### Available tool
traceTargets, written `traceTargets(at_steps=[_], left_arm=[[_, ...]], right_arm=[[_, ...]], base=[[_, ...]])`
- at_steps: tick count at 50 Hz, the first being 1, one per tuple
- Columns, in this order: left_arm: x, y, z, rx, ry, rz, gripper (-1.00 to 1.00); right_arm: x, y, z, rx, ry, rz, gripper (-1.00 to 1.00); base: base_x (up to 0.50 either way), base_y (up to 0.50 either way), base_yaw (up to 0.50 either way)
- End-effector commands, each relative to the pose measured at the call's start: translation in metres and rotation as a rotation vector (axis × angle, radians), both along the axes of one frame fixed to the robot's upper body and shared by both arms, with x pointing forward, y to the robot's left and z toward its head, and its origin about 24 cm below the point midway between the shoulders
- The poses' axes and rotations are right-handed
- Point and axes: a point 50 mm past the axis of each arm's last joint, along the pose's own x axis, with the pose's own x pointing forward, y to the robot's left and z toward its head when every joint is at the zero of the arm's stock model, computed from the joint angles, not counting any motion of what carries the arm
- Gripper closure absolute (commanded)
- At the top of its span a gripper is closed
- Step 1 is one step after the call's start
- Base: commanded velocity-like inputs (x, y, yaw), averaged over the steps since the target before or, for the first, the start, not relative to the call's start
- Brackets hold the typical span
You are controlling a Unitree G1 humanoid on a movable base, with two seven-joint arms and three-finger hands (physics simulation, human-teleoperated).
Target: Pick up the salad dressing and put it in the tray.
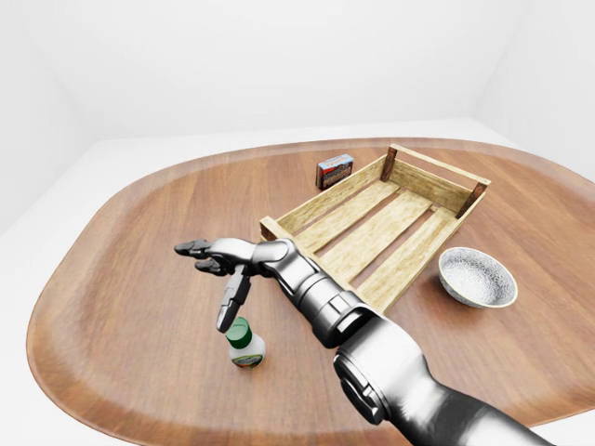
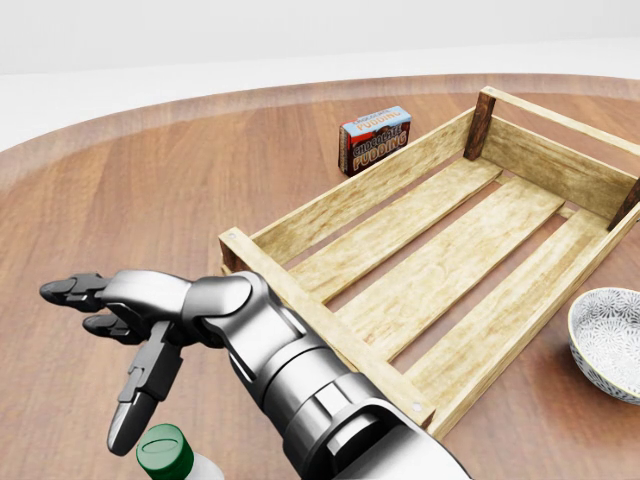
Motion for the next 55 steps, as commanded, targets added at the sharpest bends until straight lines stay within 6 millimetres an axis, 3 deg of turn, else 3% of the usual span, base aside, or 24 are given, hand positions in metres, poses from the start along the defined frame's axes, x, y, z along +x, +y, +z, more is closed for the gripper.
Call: traceTargets(at_steps=[1, 14, 23, 30, 44, 45, 46, 55], left_arm=[[0.002, 0.001, -0.002, -0.003, 0.011, 0.001, -1.0], [0.003, 0.0, -0.004, -0.003, 0.014, -0.002, -1.0], [0.003, 0.001, -0.006, -0.003, 0.022, -0.002, -1.0], [0.004, 0.001, -0.007, -0.006, 0.026, -0.004, -1.0], [0.008, 0.002, -0.01, -0.019, 0.039, -0.011, -1.0], [0.008, 0.002, -0.011, -0.019, 0.042, -0.009, -1.0], [0.008, 0.003, -0.011, -0.02, 0.043, -0.009, -1.0], [0.011, 0.002, -0.012, -0.018, 0.049, -0.011, -1.0]], right_arm=[[-0.004, -0.004, -0.014, -0.042, 0.006, -0.001, -1.0], [-0.01, -0.005, -0.023, -0.113, -0.056, 0.025, -1.0], [-0.017, -0.01, -0.045, -0.237, -0.07, 0.052, -1.0], [-0.018, -0.011, -0.05, -0.466, -0.236, 0.136, -1.0], [-0.019, -0.023, -0.069, -0.613, -0.219, 0.158, -1.0], [-0.02, -0.024, -0.072, -0.622, -0.218, 0.162, -0.4], [-0.02, -0.024, -0.072, -0.607, -0.207, 0.154, 1.0], [-0.022, -0.027, -0.078, -0.606, -0.186, 0.15, 1.0]], base=[[0.0, 0.0, 0.0], [0.0, 0.0, 0.0], [0.0, 0.0, 0.0], [0.0, 0.0, 0.0], [0.0, 0.0, 0.0], [0.0, 0.0, 0.0], [0.0, 0.0, 0.0], [0.0, 0.0, 0.0]])
